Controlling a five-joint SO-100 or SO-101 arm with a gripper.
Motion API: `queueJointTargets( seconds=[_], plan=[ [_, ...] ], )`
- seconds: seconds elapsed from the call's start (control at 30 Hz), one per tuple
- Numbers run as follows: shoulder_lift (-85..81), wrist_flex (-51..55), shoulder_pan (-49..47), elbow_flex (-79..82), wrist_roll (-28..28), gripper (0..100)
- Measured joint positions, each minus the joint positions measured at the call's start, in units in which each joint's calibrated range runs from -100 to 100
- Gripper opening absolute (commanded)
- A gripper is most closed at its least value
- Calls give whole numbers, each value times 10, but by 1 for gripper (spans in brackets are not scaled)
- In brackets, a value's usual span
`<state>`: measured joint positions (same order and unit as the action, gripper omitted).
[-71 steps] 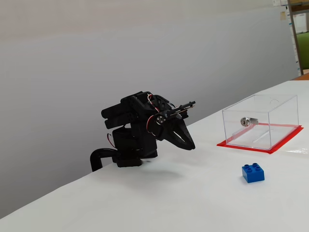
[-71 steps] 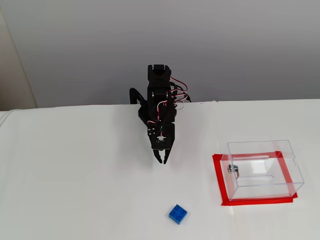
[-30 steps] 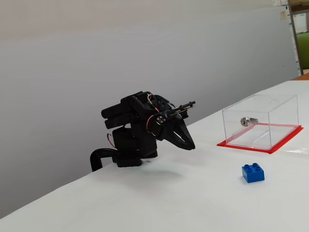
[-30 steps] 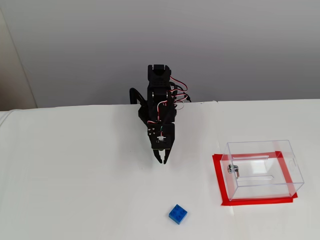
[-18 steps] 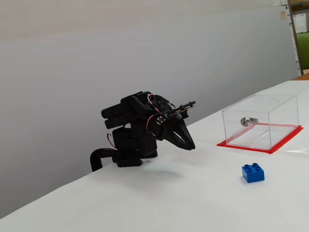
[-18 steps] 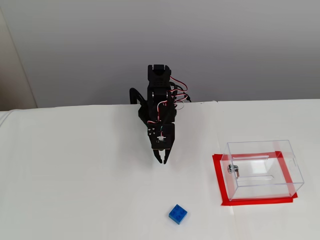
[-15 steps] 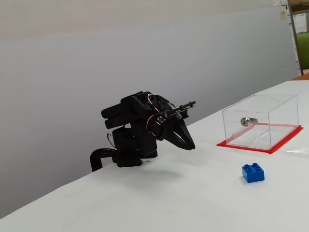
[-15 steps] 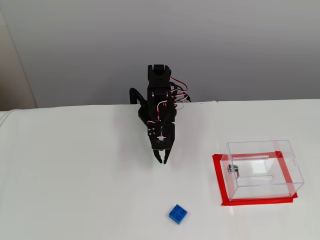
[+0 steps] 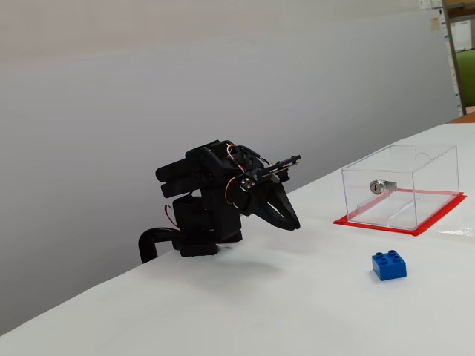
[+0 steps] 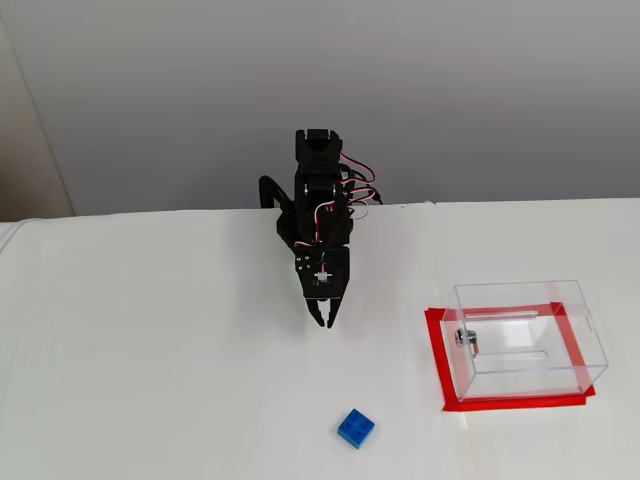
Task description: Pick the blue lego brick and place it into the transparent box
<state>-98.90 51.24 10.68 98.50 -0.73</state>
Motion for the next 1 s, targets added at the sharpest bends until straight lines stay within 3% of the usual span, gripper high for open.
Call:
queueJointTargets(
  seconds=[0.5, 1.0],
  plan=[
    [-2, 7, -47, -83, -2, 2],
    [220, 7, -47, -323, -1, 2]
  ],
)
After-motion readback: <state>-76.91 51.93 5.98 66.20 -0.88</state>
